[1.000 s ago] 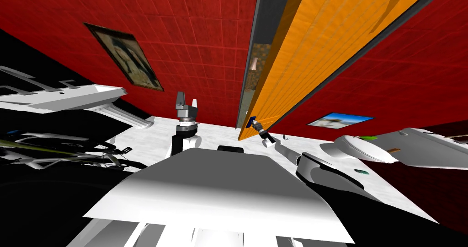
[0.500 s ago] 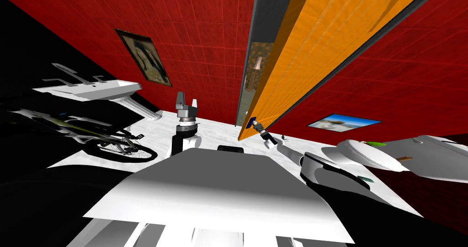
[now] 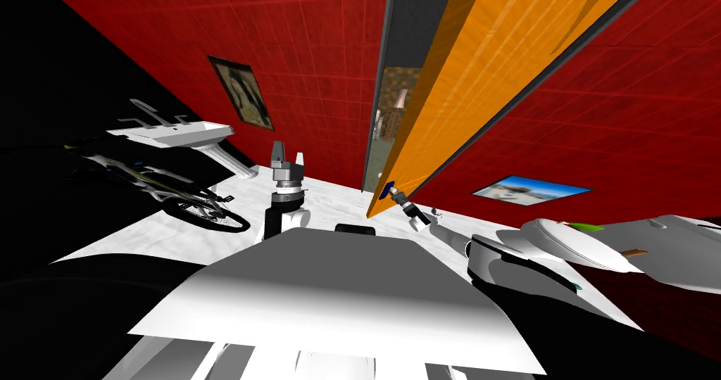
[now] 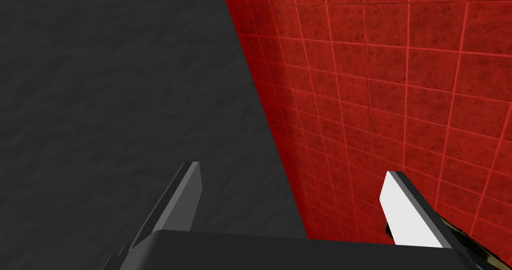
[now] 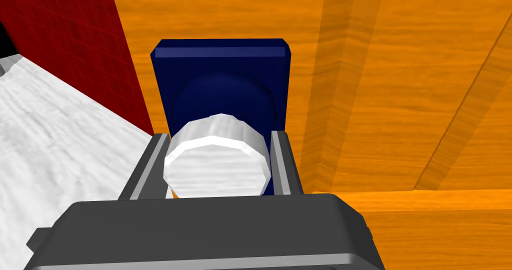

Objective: Pull the door open

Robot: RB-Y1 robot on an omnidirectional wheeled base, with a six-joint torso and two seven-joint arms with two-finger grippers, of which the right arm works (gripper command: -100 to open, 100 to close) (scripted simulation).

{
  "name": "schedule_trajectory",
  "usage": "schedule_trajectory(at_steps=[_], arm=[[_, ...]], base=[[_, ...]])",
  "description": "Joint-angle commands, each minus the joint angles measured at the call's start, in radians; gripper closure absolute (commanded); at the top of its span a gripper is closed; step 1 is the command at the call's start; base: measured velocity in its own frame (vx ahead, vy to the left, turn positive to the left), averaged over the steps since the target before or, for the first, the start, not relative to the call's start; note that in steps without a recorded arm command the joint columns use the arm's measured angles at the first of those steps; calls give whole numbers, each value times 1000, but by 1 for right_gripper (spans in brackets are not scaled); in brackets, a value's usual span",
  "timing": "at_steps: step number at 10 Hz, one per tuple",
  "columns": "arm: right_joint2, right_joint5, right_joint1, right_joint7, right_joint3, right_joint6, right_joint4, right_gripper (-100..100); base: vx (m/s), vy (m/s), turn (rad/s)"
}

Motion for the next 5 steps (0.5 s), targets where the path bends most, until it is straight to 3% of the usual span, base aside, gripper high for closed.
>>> schedule_trajectory(at_steps=[1, 5], arm=[[-9, 8, -3, -16, 15, -27, 9, 100], [-33, 27, -8, -56, 55, -89, 30, 100]], base=[[-146, -195, 145], [-168, -148, 133]])
